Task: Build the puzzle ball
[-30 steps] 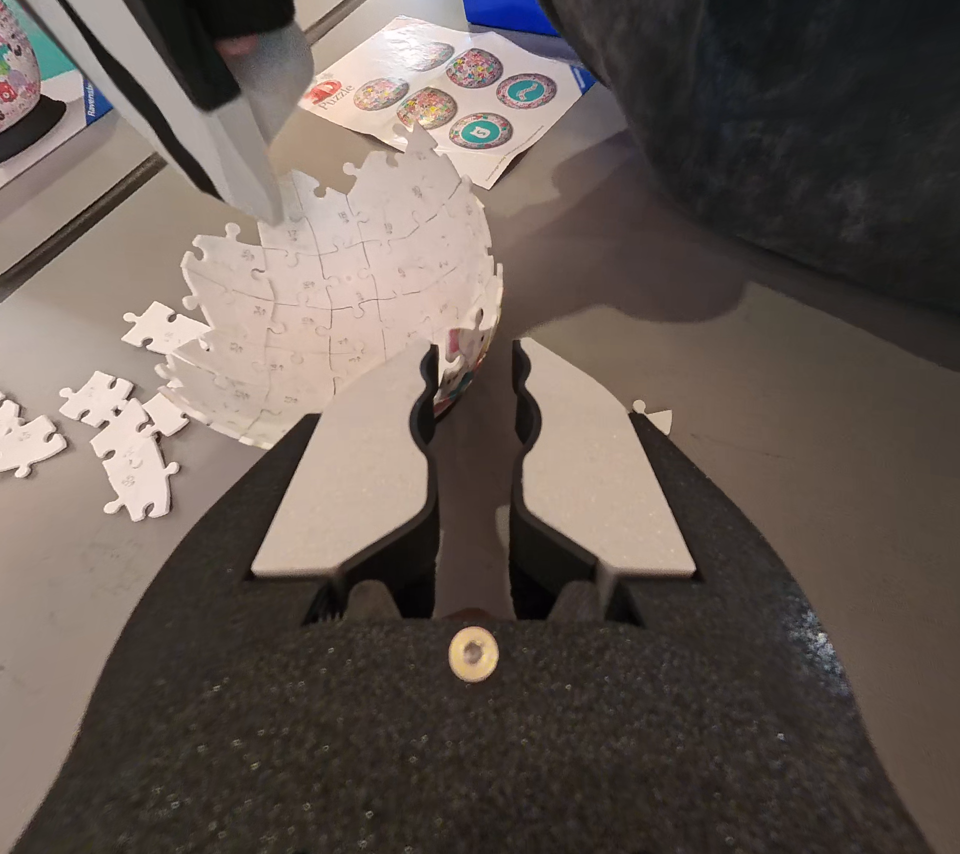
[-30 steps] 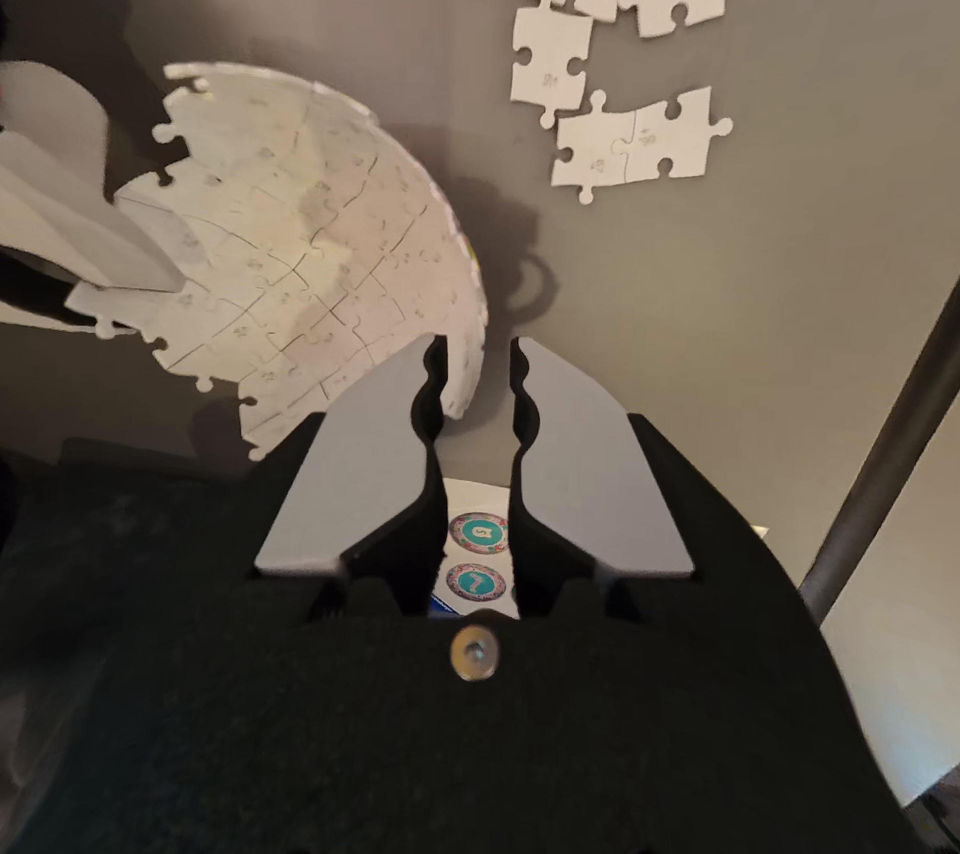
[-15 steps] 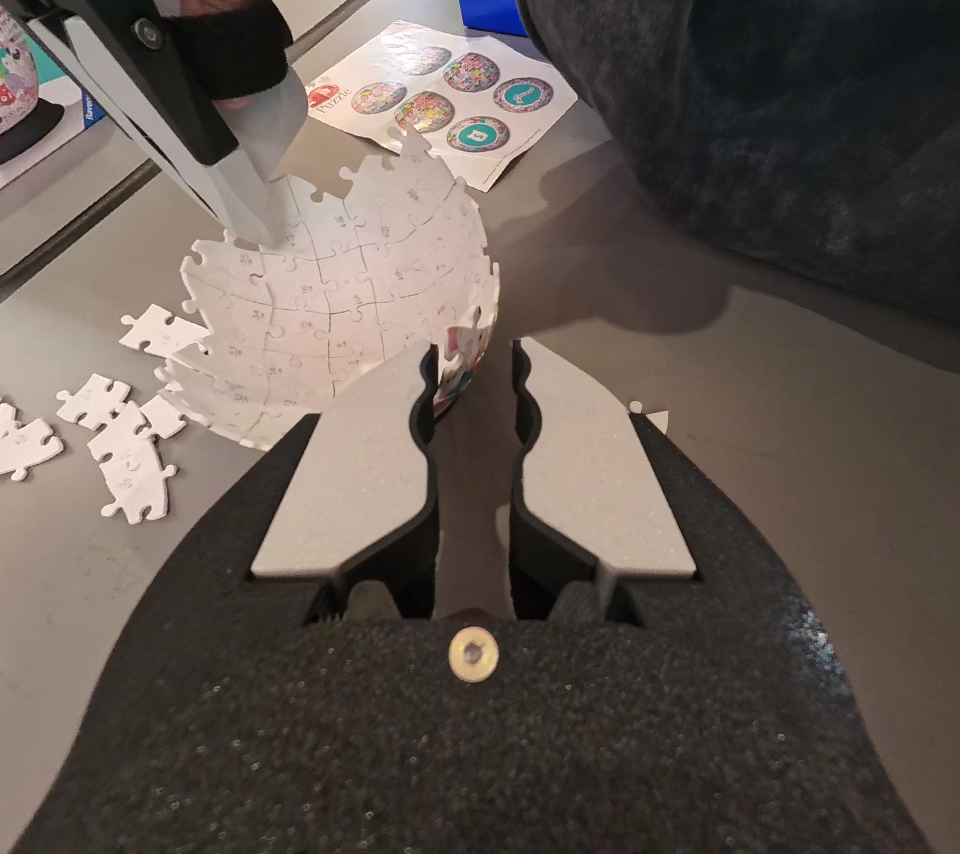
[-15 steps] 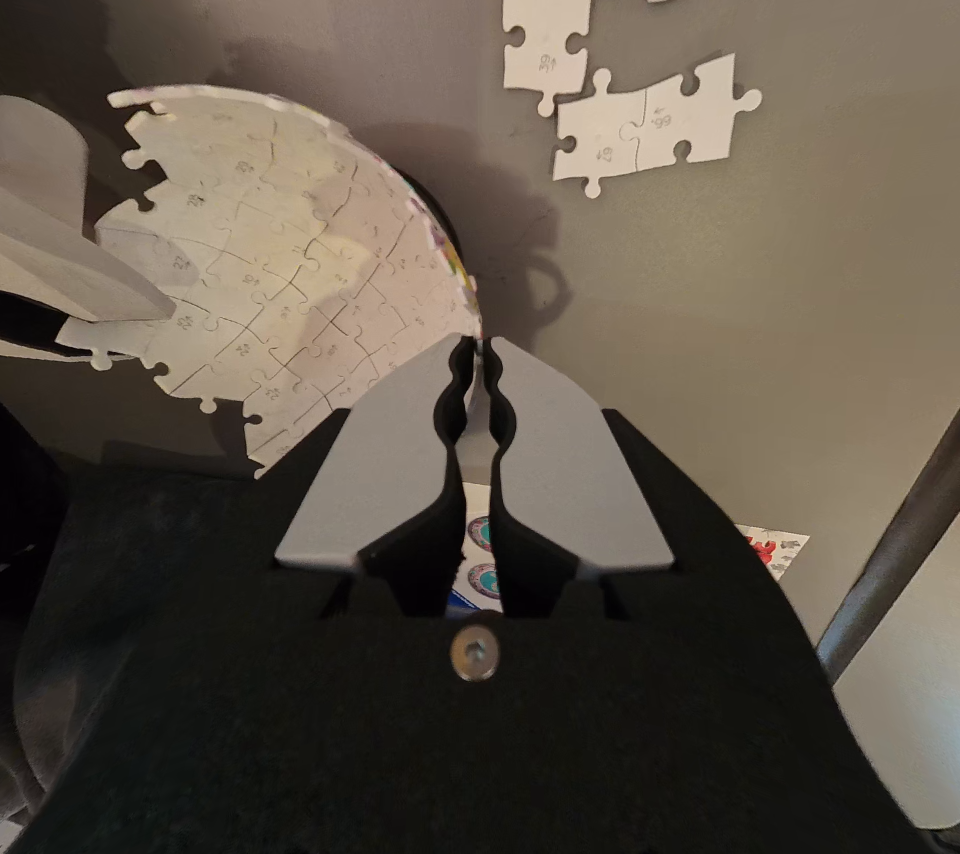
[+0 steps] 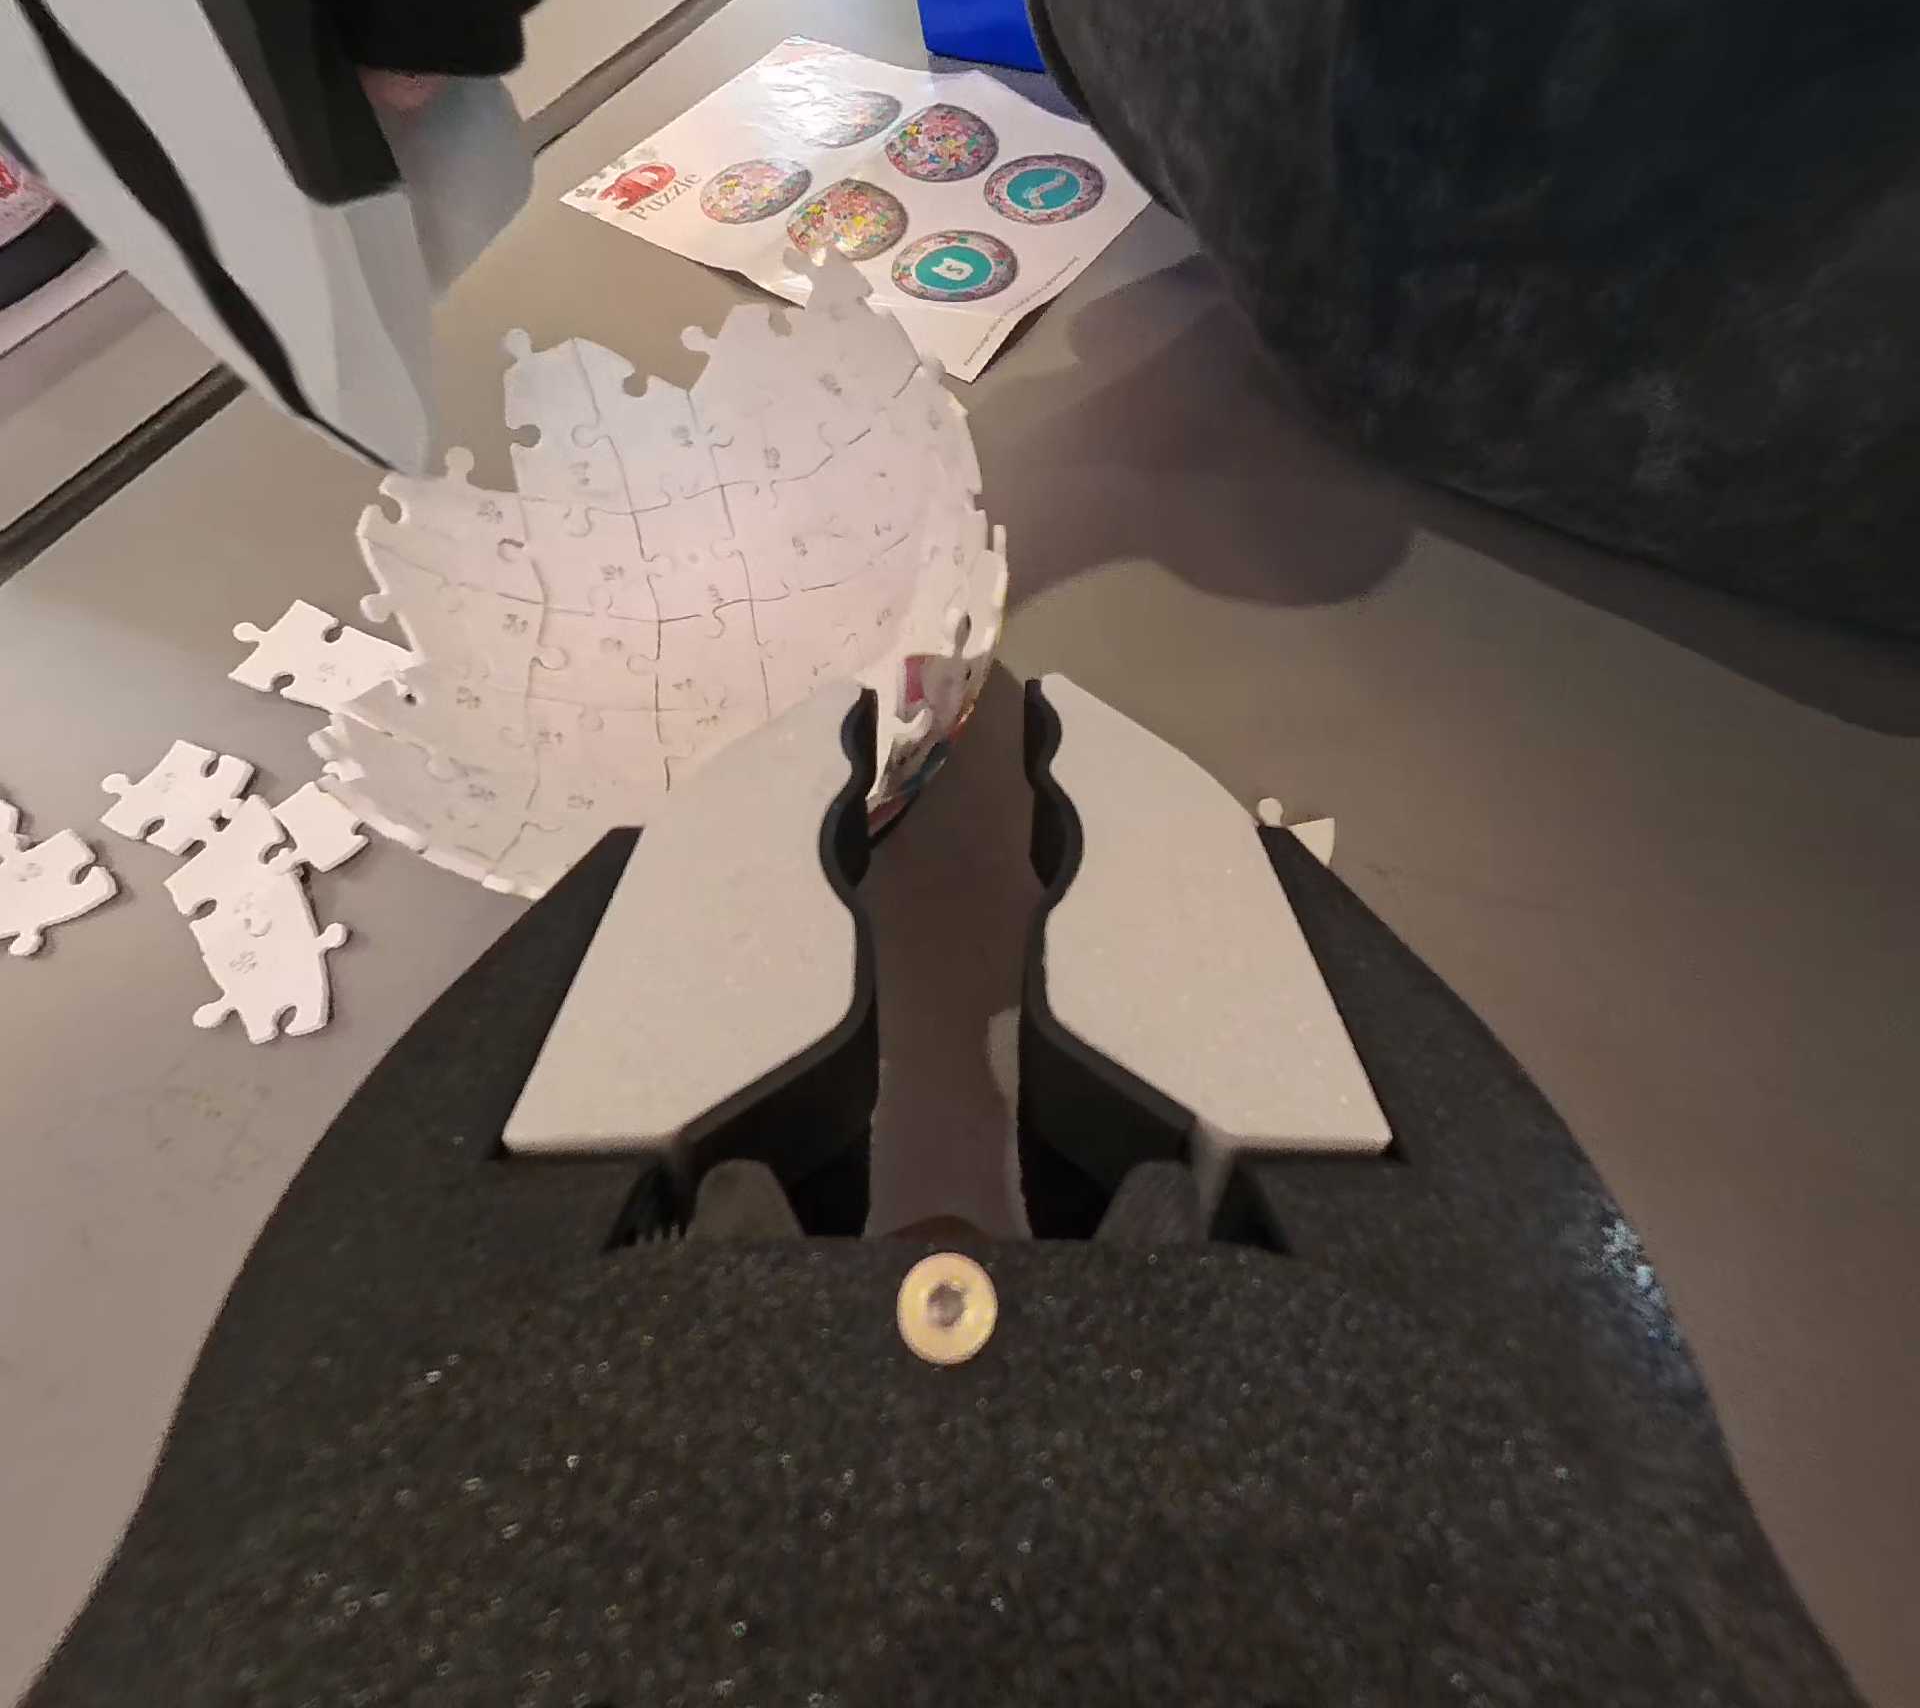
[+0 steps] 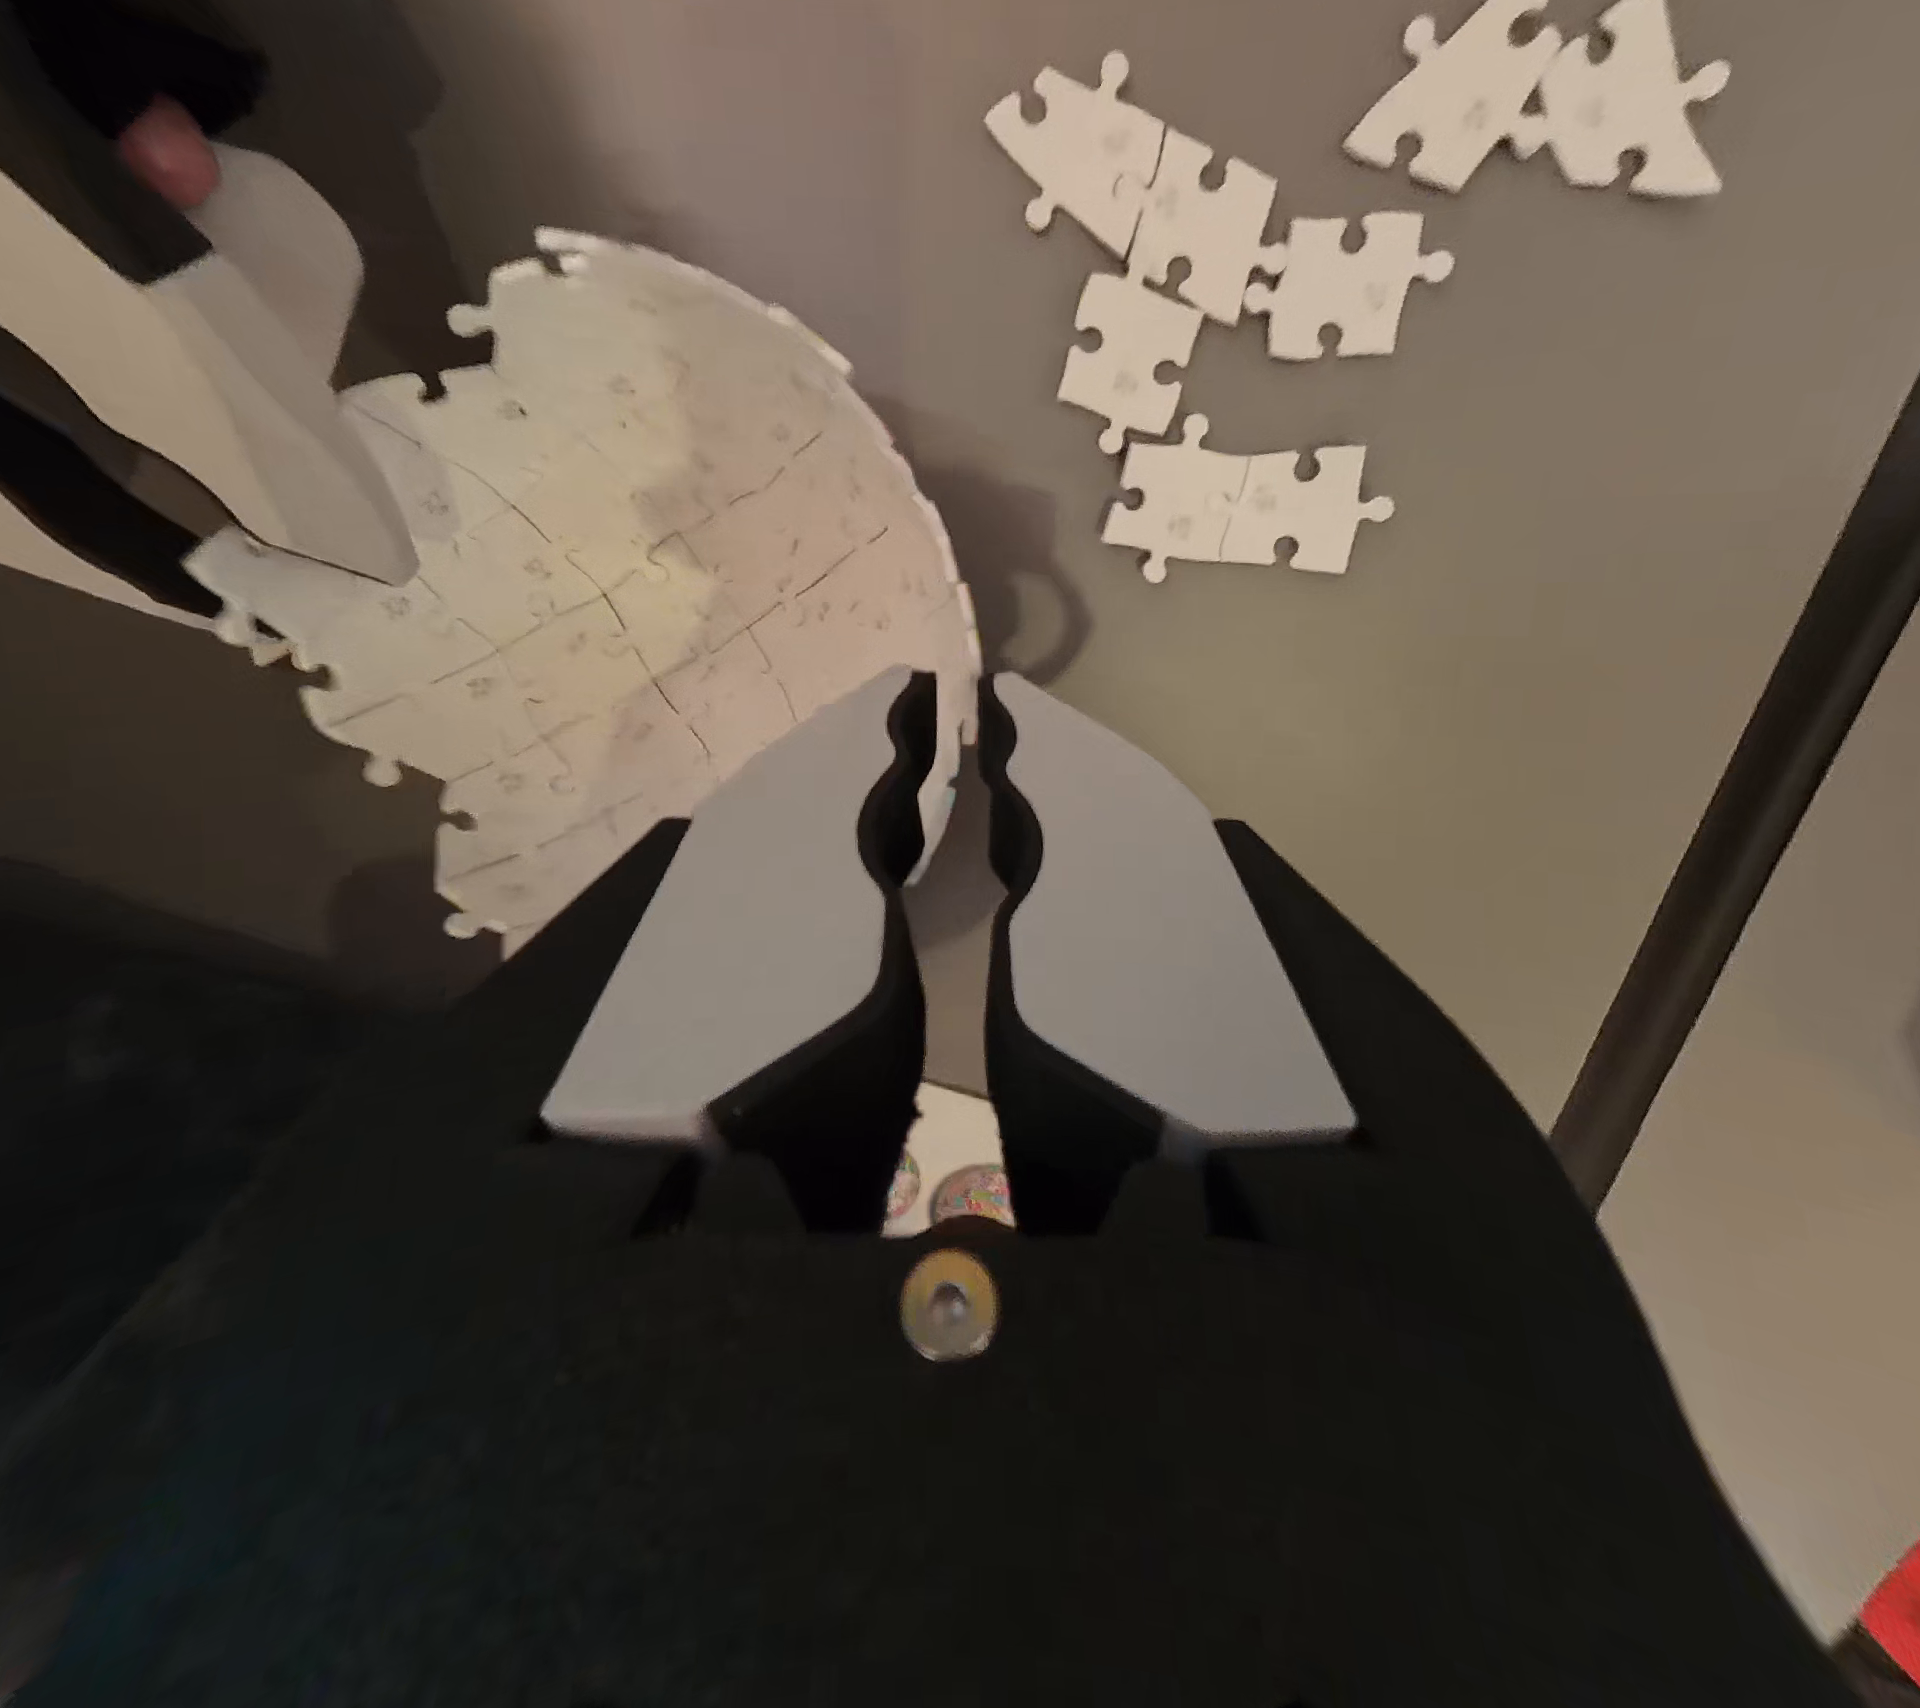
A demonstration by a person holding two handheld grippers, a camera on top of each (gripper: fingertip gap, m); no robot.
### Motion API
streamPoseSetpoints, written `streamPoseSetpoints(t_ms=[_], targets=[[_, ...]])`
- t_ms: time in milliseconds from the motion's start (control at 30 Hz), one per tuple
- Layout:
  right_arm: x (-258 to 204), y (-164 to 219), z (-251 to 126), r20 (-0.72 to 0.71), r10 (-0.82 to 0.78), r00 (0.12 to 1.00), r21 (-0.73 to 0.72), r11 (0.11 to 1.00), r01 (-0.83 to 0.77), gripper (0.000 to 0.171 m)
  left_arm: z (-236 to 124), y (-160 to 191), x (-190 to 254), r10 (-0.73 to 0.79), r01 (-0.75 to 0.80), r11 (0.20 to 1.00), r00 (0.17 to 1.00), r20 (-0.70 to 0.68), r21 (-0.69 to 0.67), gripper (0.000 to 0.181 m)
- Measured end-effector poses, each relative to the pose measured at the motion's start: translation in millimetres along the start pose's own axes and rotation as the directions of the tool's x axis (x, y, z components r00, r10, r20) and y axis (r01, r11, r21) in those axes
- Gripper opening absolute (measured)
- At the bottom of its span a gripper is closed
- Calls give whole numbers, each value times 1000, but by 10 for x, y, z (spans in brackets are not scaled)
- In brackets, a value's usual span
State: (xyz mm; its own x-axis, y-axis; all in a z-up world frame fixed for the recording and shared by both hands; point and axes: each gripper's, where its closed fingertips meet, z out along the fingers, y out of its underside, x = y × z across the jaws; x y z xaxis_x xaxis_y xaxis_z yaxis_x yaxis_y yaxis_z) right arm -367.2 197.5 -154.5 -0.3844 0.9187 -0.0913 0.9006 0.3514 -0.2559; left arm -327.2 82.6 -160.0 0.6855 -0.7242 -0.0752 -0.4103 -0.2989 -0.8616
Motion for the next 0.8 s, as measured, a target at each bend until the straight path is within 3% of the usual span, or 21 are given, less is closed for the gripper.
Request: streamPoseSetpoints(t_ms=[500,800], targets=[[73,41,52,-69,-48,996,-36,998,46,3,-34,20,-52,2,-2,1000,1000,11,-2,25],[-28,47,-22,-34,10,999,-30,999,-11,15,-31,31,-53,6,-6,1000,1000,15,-11,25]])
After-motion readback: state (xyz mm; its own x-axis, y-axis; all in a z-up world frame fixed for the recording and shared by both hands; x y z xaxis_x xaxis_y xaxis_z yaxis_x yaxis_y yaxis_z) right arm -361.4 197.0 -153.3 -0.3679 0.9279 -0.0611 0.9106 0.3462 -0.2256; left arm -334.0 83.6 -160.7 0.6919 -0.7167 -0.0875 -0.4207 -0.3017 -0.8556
